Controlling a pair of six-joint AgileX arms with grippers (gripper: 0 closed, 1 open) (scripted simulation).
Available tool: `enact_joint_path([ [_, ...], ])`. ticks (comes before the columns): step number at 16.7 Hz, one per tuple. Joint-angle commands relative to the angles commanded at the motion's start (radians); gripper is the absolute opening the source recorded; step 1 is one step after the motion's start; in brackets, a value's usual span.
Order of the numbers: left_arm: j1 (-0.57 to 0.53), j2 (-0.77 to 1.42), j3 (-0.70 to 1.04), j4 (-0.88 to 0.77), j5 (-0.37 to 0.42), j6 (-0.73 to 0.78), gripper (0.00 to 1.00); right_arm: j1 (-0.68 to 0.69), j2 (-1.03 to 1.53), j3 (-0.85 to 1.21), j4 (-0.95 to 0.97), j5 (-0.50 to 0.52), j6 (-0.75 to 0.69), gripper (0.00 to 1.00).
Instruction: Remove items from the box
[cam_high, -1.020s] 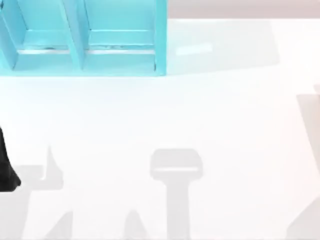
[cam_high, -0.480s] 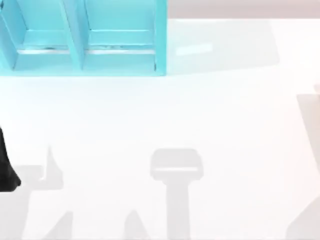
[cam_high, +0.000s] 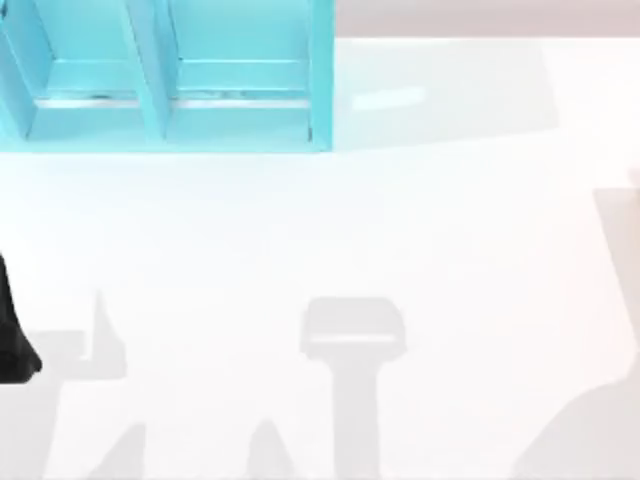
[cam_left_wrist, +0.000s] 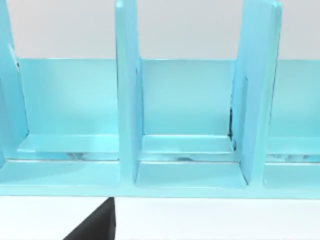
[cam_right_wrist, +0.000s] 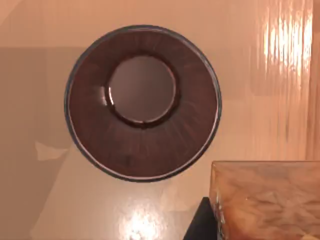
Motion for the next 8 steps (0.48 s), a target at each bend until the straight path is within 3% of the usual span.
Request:
enact_joint_path([
  [8, 0.000, 0.000, 0.000, 0.000, 0.000, 0.000, 1.00, 0.014, -0.069, 0.145, -0.322, 0.046, -0.033, 0.00],
])
